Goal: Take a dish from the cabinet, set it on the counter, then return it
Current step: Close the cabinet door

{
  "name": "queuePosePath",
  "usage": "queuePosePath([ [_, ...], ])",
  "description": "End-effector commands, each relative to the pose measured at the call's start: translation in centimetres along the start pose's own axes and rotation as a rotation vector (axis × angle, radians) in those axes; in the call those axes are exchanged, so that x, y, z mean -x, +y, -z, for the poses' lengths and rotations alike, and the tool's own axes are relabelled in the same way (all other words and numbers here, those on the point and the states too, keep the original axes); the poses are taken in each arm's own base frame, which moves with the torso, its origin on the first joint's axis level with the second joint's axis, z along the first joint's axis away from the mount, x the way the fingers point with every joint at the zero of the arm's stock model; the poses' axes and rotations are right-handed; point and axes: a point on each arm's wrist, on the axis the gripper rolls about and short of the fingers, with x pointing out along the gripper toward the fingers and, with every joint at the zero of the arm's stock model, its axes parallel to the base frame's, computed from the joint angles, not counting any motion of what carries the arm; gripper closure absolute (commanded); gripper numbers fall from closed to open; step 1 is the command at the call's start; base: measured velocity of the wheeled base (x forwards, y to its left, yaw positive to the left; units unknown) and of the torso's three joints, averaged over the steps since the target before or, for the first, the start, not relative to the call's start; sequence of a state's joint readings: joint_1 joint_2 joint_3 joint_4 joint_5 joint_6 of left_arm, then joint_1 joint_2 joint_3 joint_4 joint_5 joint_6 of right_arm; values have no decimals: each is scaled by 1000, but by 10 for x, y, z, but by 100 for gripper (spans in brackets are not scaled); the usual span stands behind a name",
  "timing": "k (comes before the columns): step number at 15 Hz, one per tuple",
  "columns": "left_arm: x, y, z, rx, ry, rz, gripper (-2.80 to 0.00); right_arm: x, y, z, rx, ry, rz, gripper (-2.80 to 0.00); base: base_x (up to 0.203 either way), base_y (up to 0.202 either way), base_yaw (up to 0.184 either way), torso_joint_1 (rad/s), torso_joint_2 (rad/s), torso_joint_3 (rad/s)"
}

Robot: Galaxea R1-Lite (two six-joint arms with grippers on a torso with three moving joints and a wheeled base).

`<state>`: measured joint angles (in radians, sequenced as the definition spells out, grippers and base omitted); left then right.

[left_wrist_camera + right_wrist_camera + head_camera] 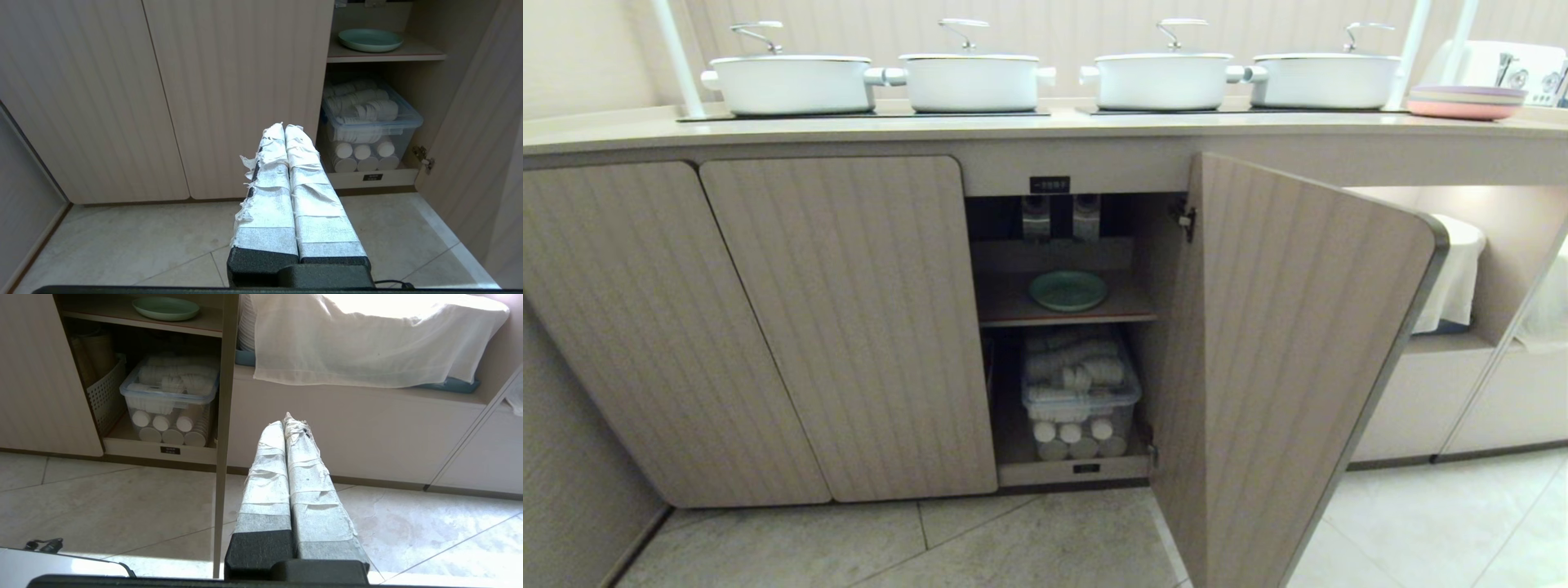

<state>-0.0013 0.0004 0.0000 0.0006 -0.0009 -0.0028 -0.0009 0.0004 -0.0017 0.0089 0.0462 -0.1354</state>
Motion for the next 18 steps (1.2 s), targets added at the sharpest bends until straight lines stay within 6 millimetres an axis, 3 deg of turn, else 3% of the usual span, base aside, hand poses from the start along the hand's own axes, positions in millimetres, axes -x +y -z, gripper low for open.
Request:
queuePosePath([
  [1,0,0,0,0,-1,-1,0,0,0,0,1,-2,-2,0,0,0,0,0,0,0],
  [18,0,0,0,0,-1,-2,0,0,0,0,0,1,2,0,0,0,0,0,0,0],
])
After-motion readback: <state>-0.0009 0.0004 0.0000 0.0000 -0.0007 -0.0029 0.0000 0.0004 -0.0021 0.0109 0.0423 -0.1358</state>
